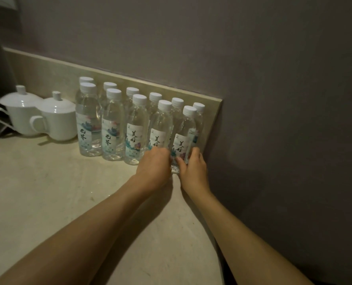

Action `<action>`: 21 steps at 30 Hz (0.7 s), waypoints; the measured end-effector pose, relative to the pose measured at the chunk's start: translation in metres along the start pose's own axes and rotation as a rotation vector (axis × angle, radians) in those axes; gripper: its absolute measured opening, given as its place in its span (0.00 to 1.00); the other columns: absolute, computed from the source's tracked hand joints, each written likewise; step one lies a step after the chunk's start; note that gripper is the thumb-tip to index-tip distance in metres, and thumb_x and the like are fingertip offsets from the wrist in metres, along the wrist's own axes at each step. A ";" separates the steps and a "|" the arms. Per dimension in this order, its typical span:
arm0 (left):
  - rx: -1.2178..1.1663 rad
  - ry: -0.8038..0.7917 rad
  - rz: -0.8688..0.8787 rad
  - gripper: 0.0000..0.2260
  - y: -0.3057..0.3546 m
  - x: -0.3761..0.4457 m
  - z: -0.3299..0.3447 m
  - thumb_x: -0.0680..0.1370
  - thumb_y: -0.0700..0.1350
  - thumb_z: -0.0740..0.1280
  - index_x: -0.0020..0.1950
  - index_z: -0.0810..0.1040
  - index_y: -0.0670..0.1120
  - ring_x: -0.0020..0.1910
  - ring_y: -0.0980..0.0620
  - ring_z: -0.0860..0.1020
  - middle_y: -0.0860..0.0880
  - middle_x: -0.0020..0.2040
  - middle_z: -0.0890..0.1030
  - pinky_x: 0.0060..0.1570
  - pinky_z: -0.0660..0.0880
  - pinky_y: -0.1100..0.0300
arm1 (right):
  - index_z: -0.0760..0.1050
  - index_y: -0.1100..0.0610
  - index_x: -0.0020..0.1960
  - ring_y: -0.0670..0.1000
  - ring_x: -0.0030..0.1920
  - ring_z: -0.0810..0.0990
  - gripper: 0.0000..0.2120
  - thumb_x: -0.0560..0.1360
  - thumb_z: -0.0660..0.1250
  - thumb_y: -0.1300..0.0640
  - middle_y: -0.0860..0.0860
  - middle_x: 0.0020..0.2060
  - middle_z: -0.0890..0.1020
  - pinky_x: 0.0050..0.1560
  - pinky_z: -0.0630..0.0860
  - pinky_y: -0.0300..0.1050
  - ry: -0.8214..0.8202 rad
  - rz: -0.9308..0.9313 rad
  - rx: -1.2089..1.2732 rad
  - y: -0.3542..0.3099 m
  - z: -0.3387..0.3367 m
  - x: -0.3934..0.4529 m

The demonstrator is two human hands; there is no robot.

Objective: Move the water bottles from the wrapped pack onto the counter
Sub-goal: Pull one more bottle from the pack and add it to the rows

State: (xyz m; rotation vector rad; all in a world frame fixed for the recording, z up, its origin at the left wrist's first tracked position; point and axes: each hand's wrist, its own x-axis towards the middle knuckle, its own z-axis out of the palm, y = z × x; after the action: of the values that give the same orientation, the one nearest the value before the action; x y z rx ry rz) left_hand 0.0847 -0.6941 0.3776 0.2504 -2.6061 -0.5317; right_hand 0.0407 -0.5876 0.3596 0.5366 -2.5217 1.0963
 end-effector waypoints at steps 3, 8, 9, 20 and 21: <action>-0.024 -0.013 -0.001 0.08 -0.001 -0.004 -0.002 0.78 0.42 0.65 0.43 0.81 0.41 0.41 0.41 0.80 0.41 0.39 0.82 0.43 0.77 0.50 | 0.66 0.58 0.53 0.59 0.50 0.78 0.13 0.78 0.64 0.50 0.57 0.53 0.77 0.41 0.69 0.46 0.005 0.020 -0.011 -0.002 0.001 -0.002; -0.105 -0.077 -0.015 0.12 -0.004 -0.013 -0.011 0.80 0.46 0.61 0.47 0.81 0.41 0.42 0.43 0.80 0.41 0.42 0.82 0.42 0.73 0.54 | 0.65 0.59 0.57 0.59 0.54 0.78 0.14 0.78 0.64 0.51 0.58 0.57 0.76 0.43 0.70 0.46 -0.046 0.040 -0.005 -0.007 -0.004 -0.003; -0.128 -0.082 -0.015 0.12 -0.004 -0.015 -0.012 0.81 0.47 0.61 0.49 0.82 0.41 0.42 0.44 0.79 0.42 0.44 0.83 0.43 0.74 0.54 | 0.66 0.60 0.59 0.60 0.56 0.77 0.16 0.78 0.64 0.51 0.59 0.58 0.76 0.45 0.73 0.49 -0.058 0.052 0.005 -0.009 -0.006 -0.003; -0.165 -0.061 -0.069 0.13 0.012 -0.036 -0.034 0.80 0.48 0.61 0.55 0.81 0.42 0.49 0.45 0.81 0.44 0.49 0.84 0.53 0.78 0.49 | 0.66 0.59 0.66 0.60 0.62 0.75 0.22 0.78 0.63 0.47 0.58 0.63 0.73 0.59 0.74 0.57 -0.129 0.145 0.049 -0.018 -0.036 -0.026; -0.164 -0.056 -0.072 0.13 0.015 -0.039 -0.036 0.80 0.48 0.61 0.56 0.81 0.42 0.49 0.46 0.81 0.44 0.49 0.84 0.53 0.78 0.49 | 0.66 0.59 0.66 0.59 0.61 0.75 0.22 0.78 0.63 0.47 0.58 0.63 0.73 0.59 0.74 0.56 -0.126 0.138 0.055 -0.019 -0.039 -0.027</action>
State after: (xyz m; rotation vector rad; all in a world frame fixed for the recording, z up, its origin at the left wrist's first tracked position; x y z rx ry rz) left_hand 0.1347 -0.6822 0.3971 0.2795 -2.5967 -0.7830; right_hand 0.0796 -0.5650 0.3841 0.4657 -2.6785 1.2192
